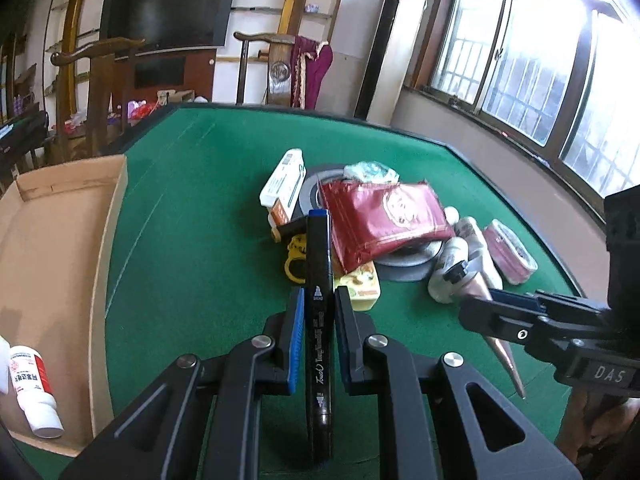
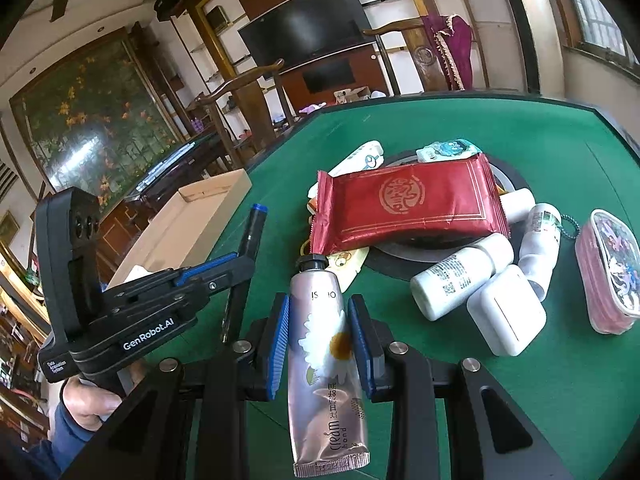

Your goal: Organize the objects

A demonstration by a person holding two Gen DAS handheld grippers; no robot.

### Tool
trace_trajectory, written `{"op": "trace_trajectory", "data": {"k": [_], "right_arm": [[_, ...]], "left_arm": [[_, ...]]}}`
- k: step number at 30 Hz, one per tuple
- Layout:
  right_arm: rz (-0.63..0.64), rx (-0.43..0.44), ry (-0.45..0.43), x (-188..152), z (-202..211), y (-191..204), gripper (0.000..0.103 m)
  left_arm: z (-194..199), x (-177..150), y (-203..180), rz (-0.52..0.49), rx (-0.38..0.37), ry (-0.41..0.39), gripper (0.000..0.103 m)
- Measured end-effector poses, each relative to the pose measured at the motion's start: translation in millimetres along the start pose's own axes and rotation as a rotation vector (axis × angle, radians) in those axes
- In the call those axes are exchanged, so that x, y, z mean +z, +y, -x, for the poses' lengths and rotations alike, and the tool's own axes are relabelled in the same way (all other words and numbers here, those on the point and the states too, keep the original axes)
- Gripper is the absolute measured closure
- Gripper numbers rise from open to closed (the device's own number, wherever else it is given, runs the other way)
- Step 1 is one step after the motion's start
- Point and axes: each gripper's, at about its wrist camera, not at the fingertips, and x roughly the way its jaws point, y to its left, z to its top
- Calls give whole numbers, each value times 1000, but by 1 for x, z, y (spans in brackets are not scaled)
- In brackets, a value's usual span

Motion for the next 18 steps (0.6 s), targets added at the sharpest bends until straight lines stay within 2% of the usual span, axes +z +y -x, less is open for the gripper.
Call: {"op": "trace_trajectory", "data": {"k": [7, 18], "right_arm": [[0, 0, -17, 2, 1, 5, 71], [-19, 2, -30, 6, -6, 16, 71]], "left_arm": [[14, 4, -6, -24, 41, -86, 89], [22, 5, -6, -30, 54, -121, 89]]}}
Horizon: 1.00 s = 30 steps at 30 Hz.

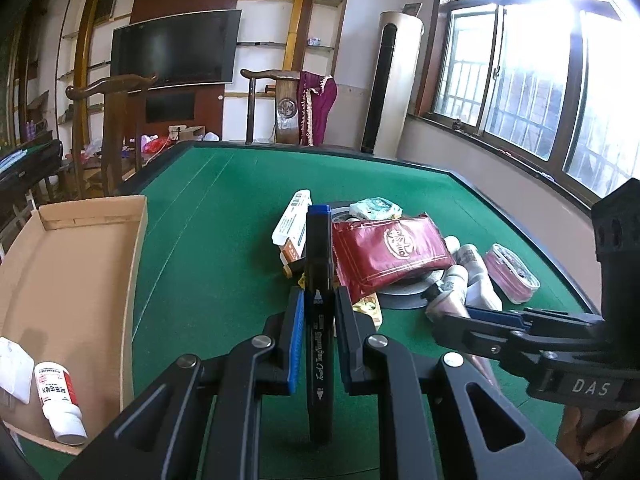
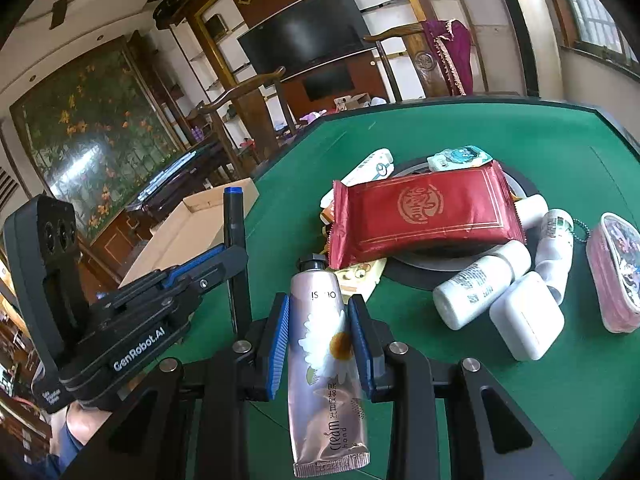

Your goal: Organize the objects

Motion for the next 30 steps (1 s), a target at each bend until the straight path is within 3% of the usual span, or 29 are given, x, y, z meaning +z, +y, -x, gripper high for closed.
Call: {"op": "trace_trajectory", "data": {"k": [14, 25, 30], "right_arm": [[29, 2, -8, 9, -12, 37, 70], [103, 82, 23, 33, -40, 101, 70], [125, 129, 63, 57, -65, 132, 70]], "left_arm": [[34, 7, 25, 81, -18, -66, 89], [90, 23, 82, 138, 16, -101, 89], [110, 35, 119, 156, 41, -78, 89]]}}
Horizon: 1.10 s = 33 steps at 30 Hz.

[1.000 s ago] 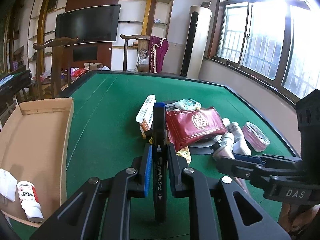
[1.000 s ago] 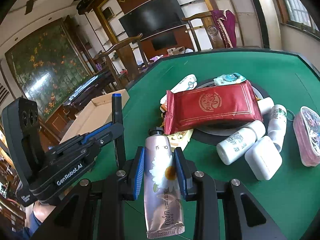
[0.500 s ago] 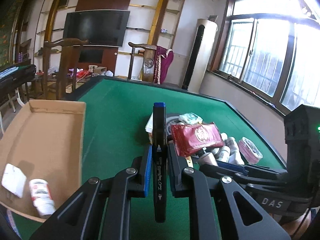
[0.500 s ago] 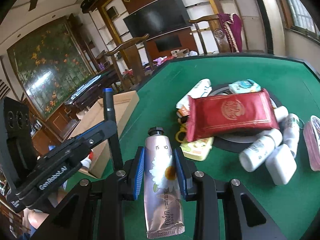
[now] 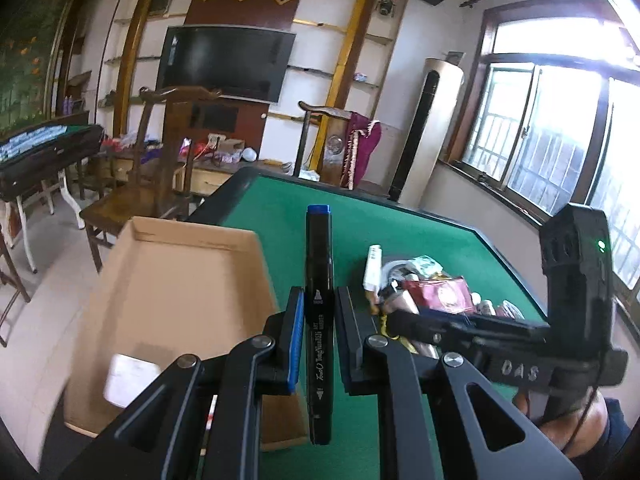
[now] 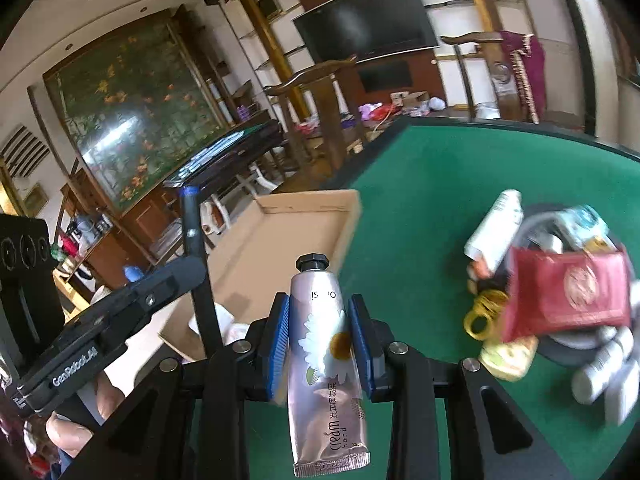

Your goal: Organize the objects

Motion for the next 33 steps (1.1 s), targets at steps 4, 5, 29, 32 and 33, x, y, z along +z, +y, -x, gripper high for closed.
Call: {"op": "trace_trajectory", "data": {"k": [4, 5, 29, 32, 33], "right_arm": [[7, 25, 42, 26, -28, 13, 70], [5, 36, 57, 31, -38, 16, 70], [-54, -109, 291, 95, -235, -3, 70], [-73, -130, 296, 98, -245, -14, 70], [-80, -128, 303, 98, -248, -17, 70]], "left_arm": [[2, 19, 31, 6, 47, 40, 89], [0, 24, 39, 7, 64, 51, 89], [-138, 70, 136, 133, 104, 343, 88], [-153, 70, 142, 169, 88, 372, 87], [-157, 70, 145, 176, 86, 380, 88]]}}
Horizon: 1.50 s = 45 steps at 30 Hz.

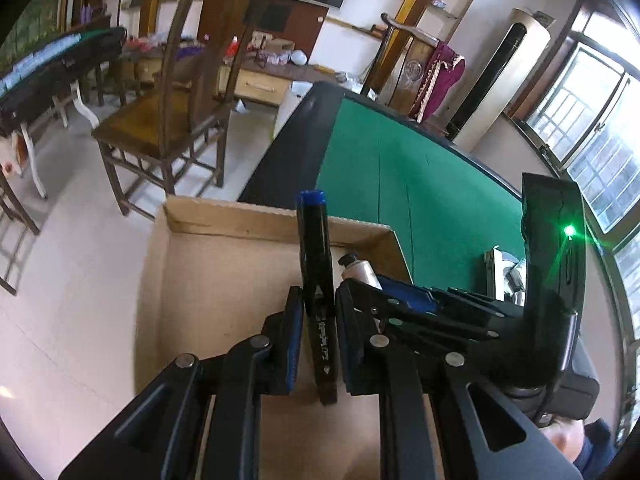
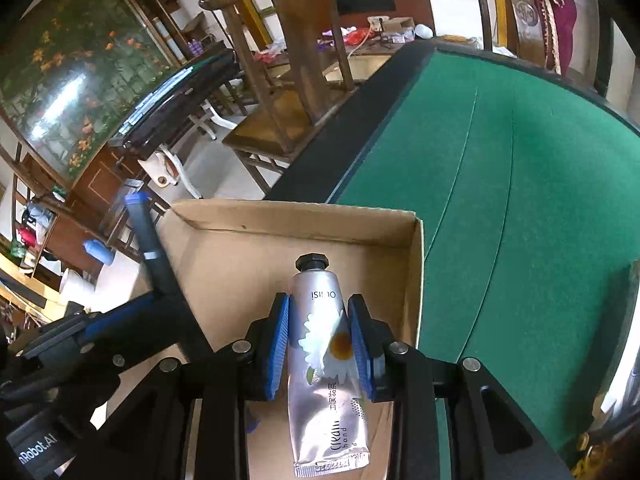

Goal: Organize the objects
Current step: 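Open both grippers to drop the marker and cream tube into the tray, then grasp the white medicine box with the left gripper while the right gripper approaches the cartoon pouch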

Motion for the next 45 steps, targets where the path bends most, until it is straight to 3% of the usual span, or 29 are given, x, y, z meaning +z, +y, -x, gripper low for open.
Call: {"op": "trace_trajectory", "data": {"k": [4, 8, 15, 19, 23, 27, 35, 40, 45], "right_arm": [[-21, 11, -4, 1, -6, -4, 68], [-12, 33, -22, 0, -1, -3, 56], [-28, 101, -136, -29, 58, -17, 56], [-46, 152, -157, -62, 94, -33, 56], [-60, 160, -212, -101, 146, -69, 56], [-117, 168, -267, -143, 194, -114, 51], [-174, 79, -351, -209, 277, -201, 51], [-235, 23, -453, -234, 318, -253, 40], [-341, -55, -479, -242, 339, -297, 37]], "left_arm": [[-16, 1, 6, 37, -7, 23, 87], [-22, -1, 16, 85, -12, 33, 84], [11, -10, 12, 83, -55, -23, 80], [33, -18, -24, 29, -105, -56, 69], [36, -29, -77, -65, -128, -47, 67], [21, -44, -131, -147, -143, -11, 67], [-25, -64, -218, -209, -166, 69, 67], [-52, -65, -252, -250, -102, 92, 67], [-70, -48, -266, -288, -20, 73, 67]]}}
